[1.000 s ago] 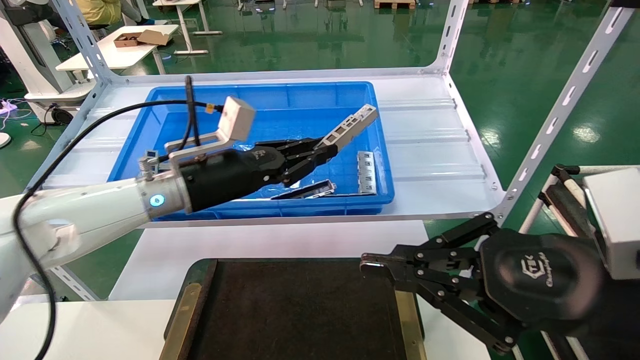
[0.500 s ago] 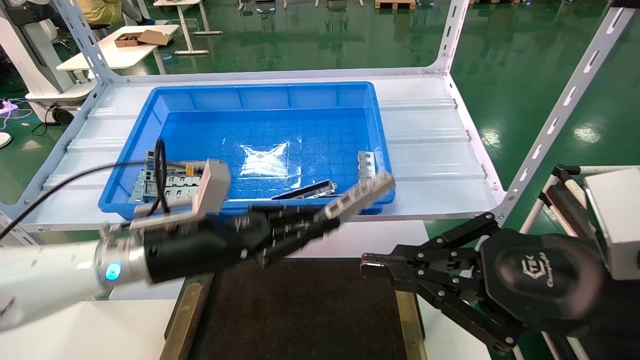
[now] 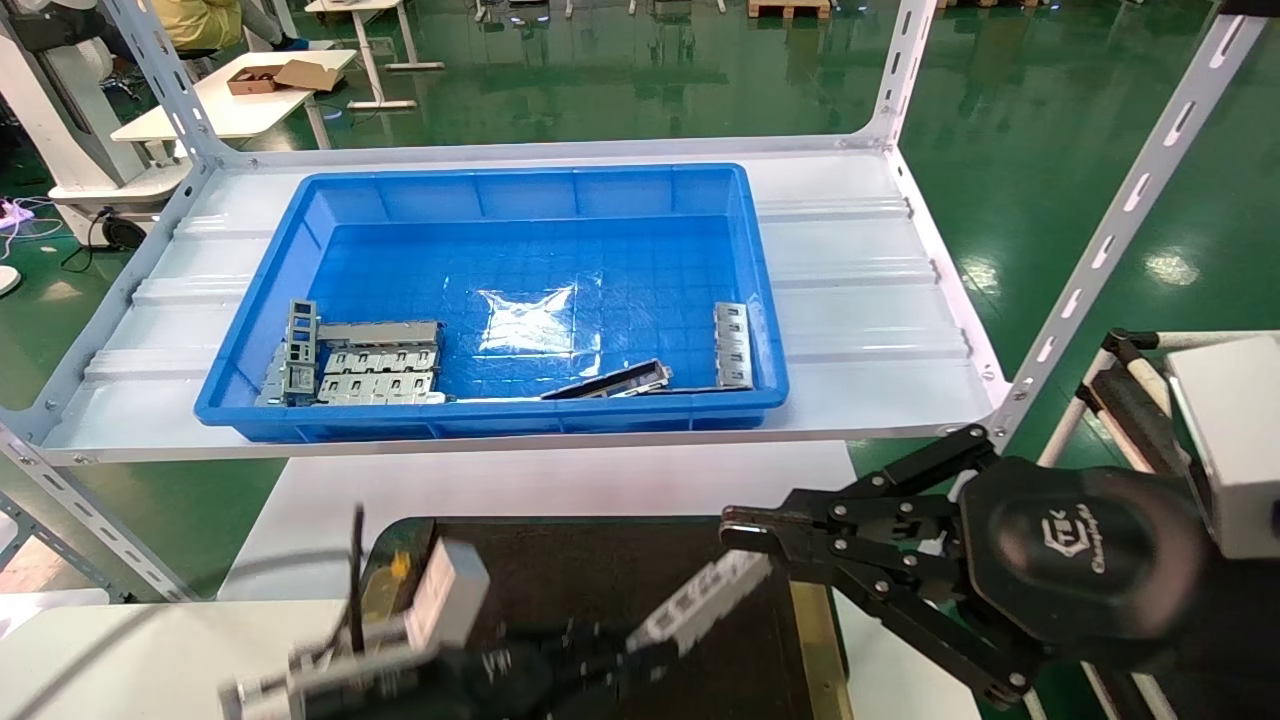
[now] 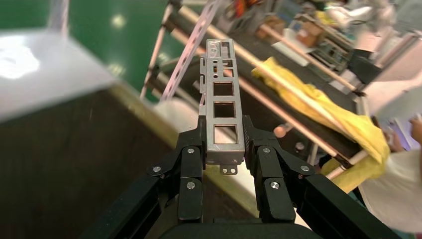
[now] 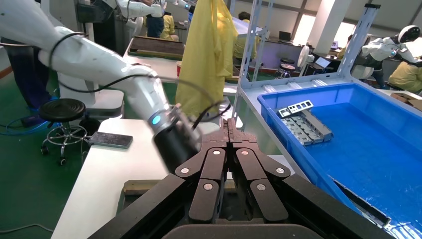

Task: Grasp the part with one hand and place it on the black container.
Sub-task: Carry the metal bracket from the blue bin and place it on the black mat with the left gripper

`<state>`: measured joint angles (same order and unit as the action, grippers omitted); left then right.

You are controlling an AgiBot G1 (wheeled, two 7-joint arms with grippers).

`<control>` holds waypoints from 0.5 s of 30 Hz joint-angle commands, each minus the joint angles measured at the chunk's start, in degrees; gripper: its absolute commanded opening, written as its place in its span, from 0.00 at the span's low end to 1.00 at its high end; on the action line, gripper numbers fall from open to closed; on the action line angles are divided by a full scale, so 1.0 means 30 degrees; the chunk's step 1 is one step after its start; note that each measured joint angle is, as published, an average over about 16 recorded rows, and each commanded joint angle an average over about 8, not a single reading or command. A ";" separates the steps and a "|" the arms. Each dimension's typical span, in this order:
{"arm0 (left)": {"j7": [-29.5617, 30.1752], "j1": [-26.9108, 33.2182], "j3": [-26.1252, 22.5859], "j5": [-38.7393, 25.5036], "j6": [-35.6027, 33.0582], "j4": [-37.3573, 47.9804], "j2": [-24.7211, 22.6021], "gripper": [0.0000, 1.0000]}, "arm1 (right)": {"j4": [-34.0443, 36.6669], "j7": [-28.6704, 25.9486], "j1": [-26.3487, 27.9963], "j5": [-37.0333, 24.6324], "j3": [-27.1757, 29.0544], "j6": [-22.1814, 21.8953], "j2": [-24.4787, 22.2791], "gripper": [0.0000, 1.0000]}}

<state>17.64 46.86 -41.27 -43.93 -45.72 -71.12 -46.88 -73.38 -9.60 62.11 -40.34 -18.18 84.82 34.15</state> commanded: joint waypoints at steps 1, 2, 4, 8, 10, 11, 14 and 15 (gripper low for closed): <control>0.0664 -0.1194 -0.0243 -0.0257 0.1735 -0.1389 0.0380 0.00 | 0.0000 0.0001 0.0000 0.0001 -0.0001 -0.0001 -0.0001 0.00; 0.0878 -0.1610 -0.0379 -0.0393 0.2496 -0.1635 0.0352 0.00 | 0.0000 0.0001 0.0000 0.0001 -0.0002 -0.0001 -0.0001 0.00; 0.1185 -0.2326 -0.0624 -0.0665 0.3970 -0.1913 0.0157 0.00 | 0.0000 0.0002 0.0001 0.0002 -0.0003 -0.0001 -0.0001 0.00; 0.1493 -0.3392 -0.0978 -0.1071 0.6619 -0.1988 -0.0678 0.00 | 0.0000 0.0003 0.0001 0.0004 -0.0006 -0.0003 -0.0002 0.00; 0.1601 -0.3802 -0.1085 -0.1198 0.7935 -0.1979 -0.1237 0.00 | 0.0000 0.0004 0.0002 0.0005 -0.0007 -0.0003 -0.0003 0.00; 0.1650 -0.3975 -0.1137 -0.1253 0.8589 -0.1963 -0.1544 0.00 | 0.0000 0.0004 0.0002 0.0005 -0.0008 -0.0003 -0.0003 0.00; 0.1814 -0.4368 -0.1277 -0.1372 1.0546 -0.1868 -0.2499 0.00 | 0.0000 0.0005 0.0002 0.0007 -0.0010 -0.0004 -0.0004 0.00; 0.1864 -0.4459 -0.1331 -0.1411 1.1206 -0.1820 -0.2829 0.00 | 0.0000 0.0005 0.0003 0.0007 -0.0011 -0.0004 -0.0004 0.00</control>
<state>23.15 33.97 -45.45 -48.12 -12.58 -76.46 -55.18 -73.38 -9.58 62.12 -40.32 -18.22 84.81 34.14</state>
